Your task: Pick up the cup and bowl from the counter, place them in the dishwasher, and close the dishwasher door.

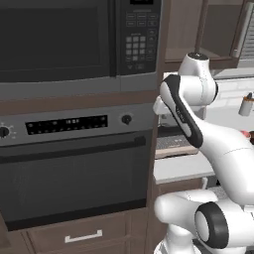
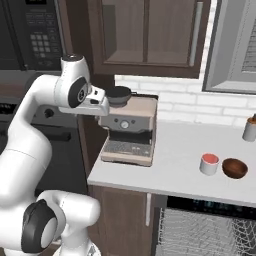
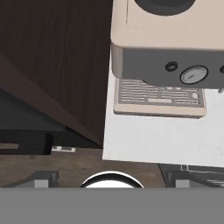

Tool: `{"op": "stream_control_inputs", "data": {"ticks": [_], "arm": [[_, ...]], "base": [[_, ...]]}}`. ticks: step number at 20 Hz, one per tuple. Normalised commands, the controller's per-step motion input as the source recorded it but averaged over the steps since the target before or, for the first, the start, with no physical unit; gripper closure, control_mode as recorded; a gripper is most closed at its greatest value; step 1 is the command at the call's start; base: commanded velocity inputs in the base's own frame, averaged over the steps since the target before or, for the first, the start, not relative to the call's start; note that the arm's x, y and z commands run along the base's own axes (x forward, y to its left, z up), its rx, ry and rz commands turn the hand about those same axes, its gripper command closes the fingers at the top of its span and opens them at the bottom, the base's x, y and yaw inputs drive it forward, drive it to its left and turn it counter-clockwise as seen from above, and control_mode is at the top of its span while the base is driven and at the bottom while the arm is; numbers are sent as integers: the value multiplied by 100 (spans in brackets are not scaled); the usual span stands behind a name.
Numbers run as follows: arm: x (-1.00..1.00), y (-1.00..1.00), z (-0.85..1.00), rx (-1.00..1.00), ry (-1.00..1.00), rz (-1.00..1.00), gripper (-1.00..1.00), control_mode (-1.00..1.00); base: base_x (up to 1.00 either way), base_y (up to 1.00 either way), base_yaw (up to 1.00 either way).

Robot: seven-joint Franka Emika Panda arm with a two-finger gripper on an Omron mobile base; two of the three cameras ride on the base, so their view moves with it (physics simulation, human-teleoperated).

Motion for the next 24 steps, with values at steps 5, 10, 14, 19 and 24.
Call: {"op": "stream_control_inputs", "data": {"ticks": [5, 10, 14, 19, 24], "arm": [[0, 0, 0, 0, 0, 0, -100, 100], [0, 0, 0, 0, 0, 0, -100, 100], [0, 0, 0, 0, 0, 0, -100, 100], [0, 0, 0, 0, 0, 0, -100, 100], [0, 0, 0, 0, 0, 0, -100, 100]], "base": [[-1, 0, -34], [0, 5, -42], [0, 18, -41], [0, 23, -40], [2, 31, -39]]}}
